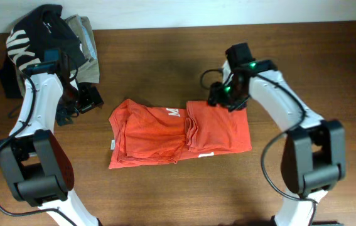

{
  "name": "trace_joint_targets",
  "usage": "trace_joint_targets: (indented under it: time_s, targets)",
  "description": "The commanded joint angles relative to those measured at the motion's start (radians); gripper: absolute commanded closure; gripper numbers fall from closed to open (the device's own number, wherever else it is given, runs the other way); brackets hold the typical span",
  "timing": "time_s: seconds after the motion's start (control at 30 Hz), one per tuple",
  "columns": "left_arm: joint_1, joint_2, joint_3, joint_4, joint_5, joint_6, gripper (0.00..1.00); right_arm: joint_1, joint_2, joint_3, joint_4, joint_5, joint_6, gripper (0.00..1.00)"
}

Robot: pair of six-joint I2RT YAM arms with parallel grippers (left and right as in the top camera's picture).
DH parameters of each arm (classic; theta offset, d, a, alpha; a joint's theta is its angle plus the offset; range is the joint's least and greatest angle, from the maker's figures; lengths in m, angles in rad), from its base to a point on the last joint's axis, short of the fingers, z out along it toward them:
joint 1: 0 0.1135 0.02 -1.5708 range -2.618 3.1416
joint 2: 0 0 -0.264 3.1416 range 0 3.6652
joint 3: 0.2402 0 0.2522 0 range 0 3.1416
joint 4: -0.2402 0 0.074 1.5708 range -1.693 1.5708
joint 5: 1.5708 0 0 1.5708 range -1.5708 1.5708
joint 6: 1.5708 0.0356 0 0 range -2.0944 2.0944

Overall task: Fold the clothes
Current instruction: 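Fold the strip's right end leftward over its middle with the right gripper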

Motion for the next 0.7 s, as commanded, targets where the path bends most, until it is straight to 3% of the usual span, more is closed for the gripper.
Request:
trace_joint_targets:
  time_s: [0.0, 0.03, 0.07, 0.33, 0.37, 0.4, 0.43, 0.67]
  targets:
    - [-0.005, -0.006, -0.005, -0.002, 0.008, 0.001, 0.01, 0.070, 0.071, -0.048, 0.040, -0.134, 0.013, 0.61]
    - [-0.005, -0.006, -0.005, -0.006, 0.008, 0.001, 0.01, 0.092, 0.085, -0.048, 0.024, -0.134, 0.017, 0.69]
    - [-0.005, -0.006, -0.005, -0.010, 0.008, 0.001, 0.01, 0.125, 0.091, -0.048, -0.013, -0.134, 0.017, 0.70]
    - [-0.005, -0.006, -0.005, -0.020, 0.008, 0.001, 0.01, 0.274, 0.098, -0.115, -0.064, -0.097, 0.045, 0.63]
    - [-0.005, -0.006, -0.005, -0.020, 0.008, 0.001, 0.01, 0.286, 0.098, -0.127, -0.075, -0.096, 0.048, 0.72]
    - [-0.005, -0.006, -0.005, -0.022, 0.008, 0.001, 0.01, 0.296, 0.098, -0.127, -0.093, -0.063, 0.079, 0.89]
    - [-0.005, -0.006, -0.005, -0.025, 0.008, 0.001, 0.01, 0.299, 0.097, -0.127, -0.106, -0.012, 0.116, 0.96]
    - [-0.005, -0.006, -0.005, -0.027, 0.008, 0.001, 0.01, 0.316, -0.029, -0.126, -0.230, 0.046, 0.114, 0.96]
